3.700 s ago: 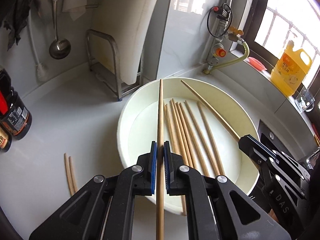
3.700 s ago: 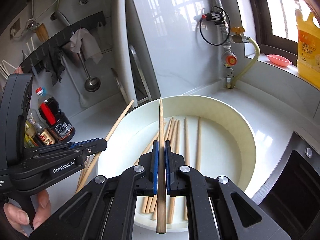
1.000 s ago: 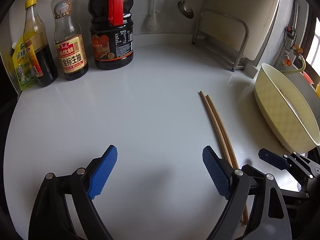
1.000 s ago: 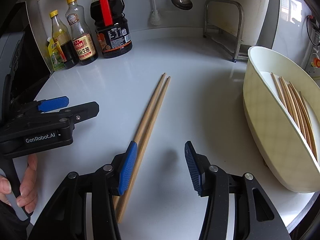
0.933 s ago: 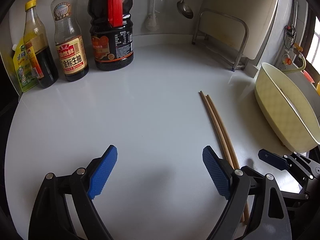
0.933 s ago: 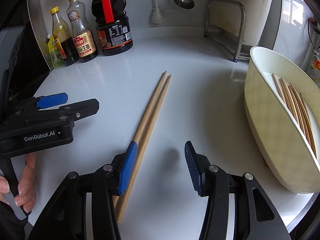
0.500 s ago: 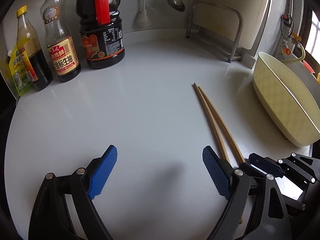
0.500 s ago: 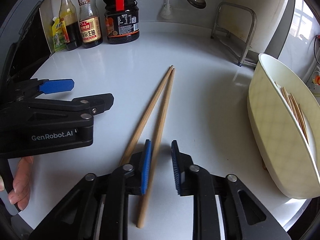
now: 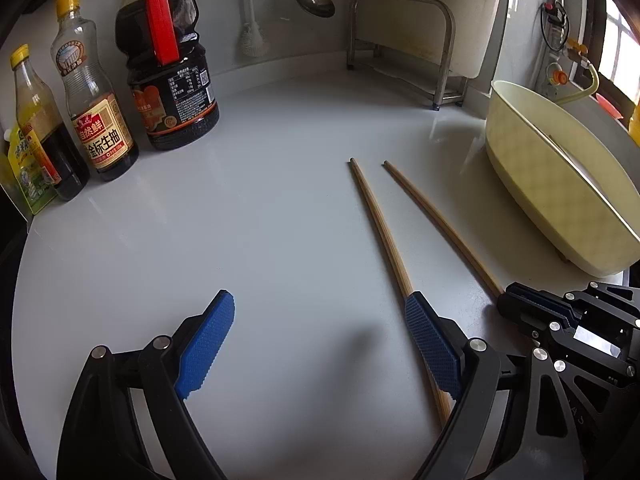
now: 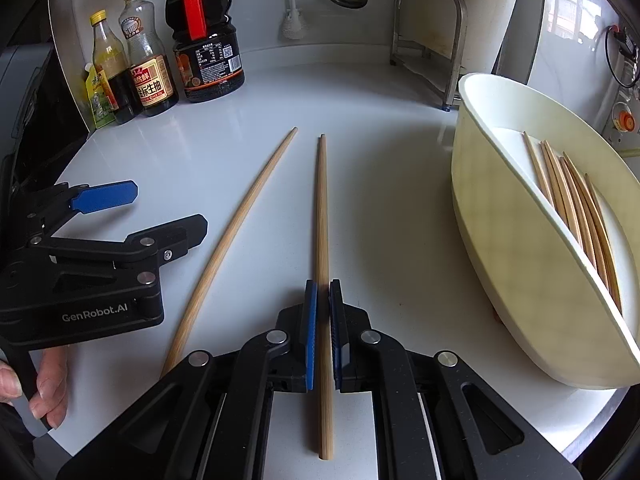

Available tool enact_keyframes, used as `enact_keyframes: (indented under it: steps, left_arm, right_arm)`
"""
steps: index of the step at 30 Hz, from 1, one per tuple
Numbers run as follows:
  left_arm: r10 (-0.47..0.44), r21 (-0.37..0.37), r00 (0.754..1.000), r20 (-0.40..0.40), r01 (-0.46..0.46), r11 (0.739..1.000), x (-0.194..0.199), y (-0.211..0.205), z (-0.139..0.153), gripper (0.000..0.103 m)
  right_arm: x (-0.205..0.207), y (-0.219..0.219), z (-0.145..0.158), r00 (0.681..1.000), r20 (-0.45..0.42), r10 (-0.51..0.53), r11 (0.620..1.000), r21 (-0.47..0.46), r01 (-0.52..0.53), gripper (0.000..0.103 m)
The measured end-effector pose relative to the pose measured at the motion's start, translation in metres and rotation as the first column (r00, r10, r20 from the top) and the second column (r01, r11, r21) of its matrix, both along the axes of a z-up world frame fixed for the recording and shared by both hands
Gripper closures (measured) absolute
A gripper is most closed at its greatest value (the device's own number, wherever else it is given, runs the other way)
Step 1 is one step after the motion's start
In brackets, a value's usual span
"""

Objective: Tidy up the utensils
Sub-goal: 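Spread the last two chopsticks apart with the left tool while the right tool aligns, then close the right tool on one chopstick while the left tool closes on the other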

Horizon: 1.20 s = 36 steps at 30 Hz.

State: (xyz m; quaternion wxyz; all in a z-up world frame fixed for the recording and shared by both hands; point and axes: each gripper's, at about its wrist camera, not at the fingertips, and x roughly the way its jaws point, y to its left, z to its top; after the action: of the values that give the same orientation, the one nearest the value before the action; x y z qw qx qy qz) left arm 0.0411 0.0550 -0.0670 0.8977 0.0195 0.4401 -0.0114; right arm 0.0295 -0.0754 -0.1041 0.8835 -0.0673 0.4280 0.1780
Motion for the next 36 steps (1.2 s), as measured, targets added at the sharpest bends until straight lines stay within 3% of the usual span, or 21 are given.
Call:
enact_keyframes:
  steps: [13,15,19,29,31,33,36]
  left_arm:
    - [-0.018,0.033,1.000,-0.020,0.018,0.999,0.005,-0.013,-0.009,0.013]
    - [-0.015,0.033,1.000,-0.025,0.016,0.999,0.005,-0.013,-0.010,0.011]
    - [-0.010,0.038,0.999,-0.032,0.011,0.999,0.005,-0.013,-0.012,0.008]
    - [-0.011,0.048,0.999,-0.046,0.013,0.999,0.005,-0.013,-0.016,0.005]
    - [-0.020,0.034,0.999,-0.051,0.022,0.999,0.005,-0.012,-0.016,0.008]
    - [-0.038,0.010,0.998,-0.051,0.038,0.999,0.003,-0.012,-0.015,0.020]
    - [-0.064,-0.003,0.997,-0.044,0.064,0.998,0.000,-0.015,-0.013,0.038]
  right_arm:
    - [0.002,-0.009,0.000,1.000,-0.003,-0.015,1.000,0.000,0.015,0.096]
    - [0.003,-0.010,0.000,1.000,-0.002,-0.019,1.000,-0.001,0.019,0.092]
    - [0.003,-0.014,0.000,1.000,0.000,-0.023,1.000,-0.003,0.023,0.073]
    - [0.002,-0.010,-0.002,1.000,0.019,-0.007,1.000,-0.030,0.008,0.071]
    - [0.000,-0.005,-0.002,1.000,0.026,0.012,0.999,-0.045,-0.011,0.071]
    - [-0.002,-0.001,-0.002,0.999,0.031,0.029,0.998,-0.056,-0.027,0.072]
    - [-0.004,0.003,-0.002,0.998,0.045,0.042,0.997,-0.070,-0.039,0.088]
